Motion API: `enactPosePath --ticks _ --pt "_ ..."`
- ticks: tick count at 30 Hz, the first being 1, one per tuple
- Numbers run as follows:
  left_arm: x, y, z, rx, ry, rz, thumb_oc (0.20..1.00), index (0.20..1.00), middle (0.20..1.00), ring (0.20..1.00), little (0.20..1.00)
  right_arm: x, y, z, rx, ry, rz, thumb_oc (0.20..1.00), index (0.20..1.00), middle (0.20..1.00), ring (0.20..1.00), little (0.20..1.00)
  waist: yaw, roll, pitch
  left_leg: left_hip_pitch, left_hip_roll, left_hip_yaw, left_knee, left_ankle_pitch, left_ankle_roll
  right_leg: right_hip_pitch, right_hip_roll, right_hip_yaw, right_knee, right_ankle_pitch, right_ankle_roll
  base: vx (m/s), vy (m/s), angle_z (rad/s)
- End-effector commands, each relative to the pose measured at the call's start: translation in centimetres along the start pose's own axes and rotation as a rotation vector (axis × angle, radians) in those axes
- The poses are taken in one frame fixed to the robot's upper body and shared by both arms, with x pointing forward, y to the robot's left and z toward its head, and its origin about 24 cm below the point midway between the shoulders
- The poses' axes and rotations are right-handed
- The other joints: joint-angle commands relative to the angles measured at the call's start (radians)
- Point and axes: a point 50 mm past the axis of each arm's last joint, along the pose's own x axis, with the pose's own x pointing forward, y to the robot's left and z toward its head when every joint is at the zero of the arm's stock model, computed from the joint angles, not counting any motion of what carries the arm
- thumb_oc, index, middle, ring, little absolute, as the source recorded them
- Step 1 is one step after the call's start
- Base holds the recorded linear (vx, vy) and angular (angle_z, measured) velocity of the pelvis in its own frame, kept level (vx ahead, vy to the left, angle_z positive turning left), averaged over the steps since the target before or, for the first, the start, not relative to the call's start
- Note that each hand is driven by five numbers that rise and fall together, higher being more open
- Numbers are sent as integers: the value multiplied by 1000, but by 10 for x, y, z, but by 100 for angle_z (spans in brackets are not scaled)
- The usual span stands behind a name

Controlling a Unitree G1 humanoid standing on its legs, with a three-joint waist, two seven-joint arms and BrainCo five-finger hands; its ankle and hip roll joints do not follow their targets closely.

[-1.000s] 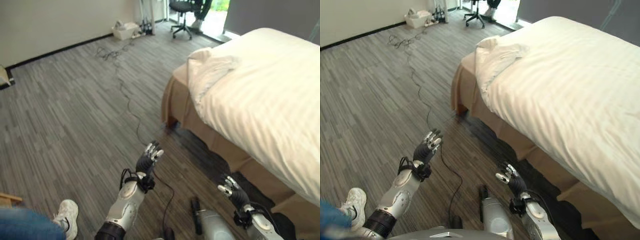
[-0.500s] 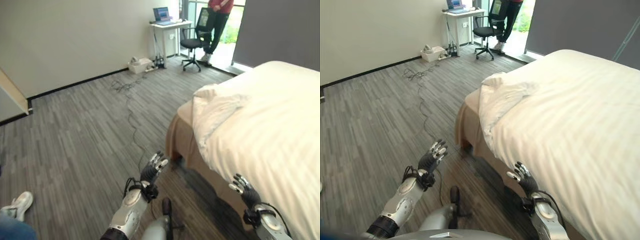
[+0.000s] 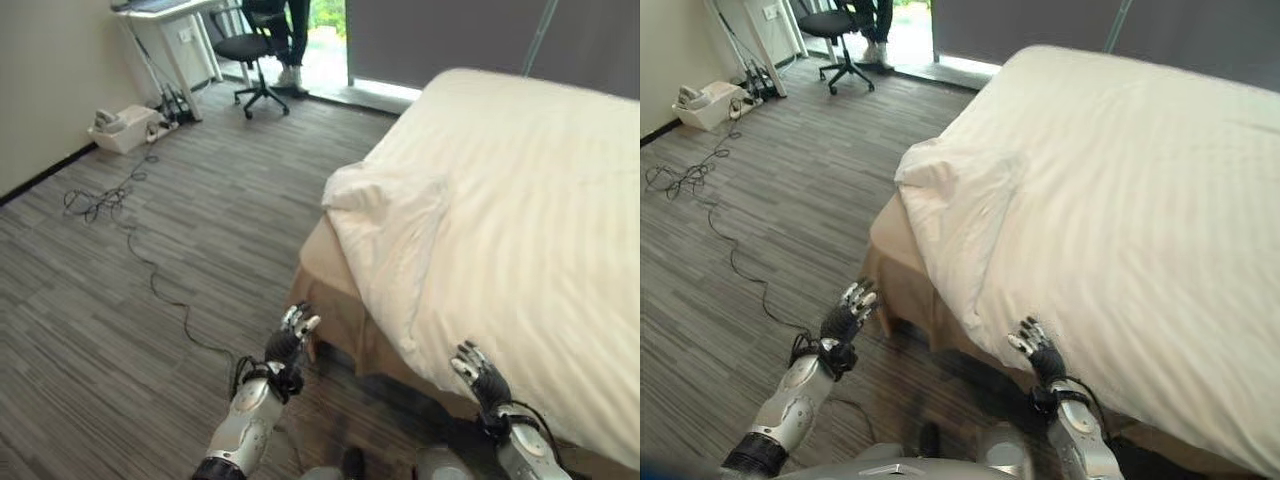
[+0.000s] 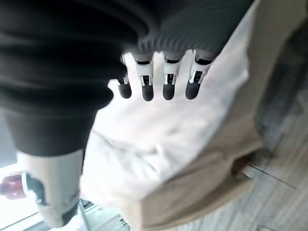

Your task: Making the bed.

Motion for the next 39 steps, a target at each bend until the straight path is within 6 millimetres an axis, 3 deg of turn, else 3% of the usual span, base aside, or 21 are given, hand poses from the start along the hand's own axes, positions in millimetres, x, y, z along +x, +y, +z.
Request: enactPosePath --ticks 1,4,7,11,12,13,16,18,19,20,21,24,26,27,28,29,30,31,34,38,39 --pt "2 -4 27 119 -100 -79 1000 1000 1000 1000 1000 4 -13 17 -30 -62 -4 1000 1000 1000 1000 1000 -18 -37 -61 -6 121 93 -2 12 -111 115 -1 -165 -449 188 39 243 154 -29" --pt "-1 -1 24 98 -109 -48 1000 1000 1000 1000 1000 5 -15 20 -59 -70 -10 1000 1000 1000 1000 1000 24 -64 -88 3 128 191 49 -27 -127 202 -33 -349 -590 165 21 207 66 -71" --pt "-4 -3 19 55 -105 -42 1000 1000 1000 1000 1000 6 -14 25 -62 -87 -1 1000 1000 1000 1000 1000 32 -81 -104 -7 137 230 96 -21 -139 224 -8 -294 -650 175 21 139 -74 -100" --pt "-2 -20 8 -34 -67 -85 1000 1000 1000 1000 1000 8 -19 38 -39 -136 -28 1000 1000 1000 1000 1000 38 -121 -85 -198 235 231 649 154 -216 302 38 -205 -717 175 -58 111 -144 -110" --pt "-2 -23 7 -35 -66 -96 1000 1000 1000 1000 1000 8 -18 38 -32 -136 -20 1000 1000 1000 1000 1000 47 -126 -73 -230 224 192 706 145 -204 310 36 -173 -715 173 -61 30 70 -80" --pt "-4 -26 5 -39 -58 -107 1000 1000 1000 1000 1000 7 -17 36 -49 -124 -8 1000 1000 1000 1000 1000 54 -127 -73 -236 196 141 680 119 -185 311 37 -125 -710 165 -55 67 140 -103" --pt "-6 -27 0 -68 -54 -100 1000 1000 1000 1000 1000 8 -17 32 -116 -83 11 1000 1000 1000 1000 1000 63 -125 -81 -193 241 59 503 105 -169 311 30 -12 -708 175 -25 108 203 -170" --pt "-5 -30 3 -87 -73 -110 1000 1000 1000 1000 1000 9 -19 36 -127 -92 17 1000 1000 1000 1000 1000 78 -106 -95 -103 241 -124 356 122 -172 302 35 83 -695 185 9 168 232 -150" --pt "-5 -30 3 -87 -73 -110 1000 1000 1000 1000 1000 9 -19 36 -127 -92 17 1000 1000 1000 1000 1000 78 -108 -96 -103 240 -124 351 127 -173 300 34 84 -695 186 9 168 267 -83" --pt "-5 -32 2 -78 -72 -113 1000 1000 1000 1000 1000 9 -21 37 -143 -89 21 1000 1000 1000 1000 1000 86 -90 -111 -52 216 -322 306 148 -187 285 45 188 -688 191 32 141 413 -164" --pt "-2 -35 9 -59 -96 -129 1000 1000 1000 1000 1000 12 -21 40 -128 -97 24 1000 1000 1000 1000 1000 71 -72 -121 -8 188 -436 277 116 -203 248 49 294 -662 198 56 127 562 -178" --pt "2 -42 17 -46 -117 -188 1000 1000 1000 1000 1000 13 -23 39 -79 -102 -4 1000 1000 1000 1000 1000 12 -49 -128 73 212 -272 84 6 -199 200 15 360 -656 210 95 -86 483 -195" --pt "4 -45 18 -28 -112 -212 1000 1000 1000 1000 1000 12 -24 32 -56 -93 -40 1000 1000 1000 1000 1000 0 -54 -126 116 187 -202 -27 -47 -162 154 -9 411 -655 250 136 -178 449 -84" --pt "3 -45 18 -22 -112 -208 1000 1000 1000 1000 1000 11 -23 28 -45 -89 -57 1000 1000 1000 1000 1000 -10 -51 -116 137 168 -164 -62 -56 -145 130 -24 407 -663 300 162 -350 493 -116" --pt "2 -41 20 4 -120 -201 1000 1000 1000 1000 1000 12 -19 27 -29 -93 -54 1000 1000 1000 1000 1000 5 -45 -82 139 155 -93 -67 -62 -128 56 -49 283 -660 361 157 -289 327 -105" --pt "2 -41 20 4 -121 -201 1000 1000 1000 1000 1000 12 -19 27 -29 -93 -54 1000 1000 1000 1000 1000 6 -46 -84 136 154 -93 -67 -60 -128 53 -50 284 -660 363 157 -360 311 -114" --pt "1 -38 21 30 -119 -193 1000 1000 1000 1000 1000 14 -15 24 2 -87 -47 1000 1000 1000 1000 1000 28 -32 -64 129 148 -60 -68 -60 -123 25 -67 119 -624 332 126 -146 142 -126" --pt "1 -38 21 30 -119 -193 1000 1000 1000 1000 1000 14 -15 24 2 -87 -47 1000 1000 1000 1000 1000 27 -33 -65 126 147 -61 -68 -59 -123 23 -68 119 -624 333 126 -266 260 -147" --pt "-5 -26 17 36 -95 -157 1000 1000 1000 1000 1000 16 -6 15 -19 -34 20 1000 1000 1000 1000 1000 73 -14 -66 59 117 -3 -47 -19 -91 79 -61 -132 -413 210 68 -364 313 -104" --pt "-14 -14 3 -8 -49 -86 1000 1000 1000 1000 1000 16 -7 19 -34 -46 23 1000 1000 1000 1000 1000 101 -21 -95 21 96 5 -31 -11 -78 128 -16 -134 -366 159 56 -171 69 -33" --pt "-16 -10 1 -13 -48 -62 1000 1000 1000 1000 1000 17 -7 21 -44 -51 25 1000 1000 1000 1000 1000 122 -35 -109 7 86 14 -20 -18 -81 196 -33 -175 -476 132 46 -93 -56 -12"
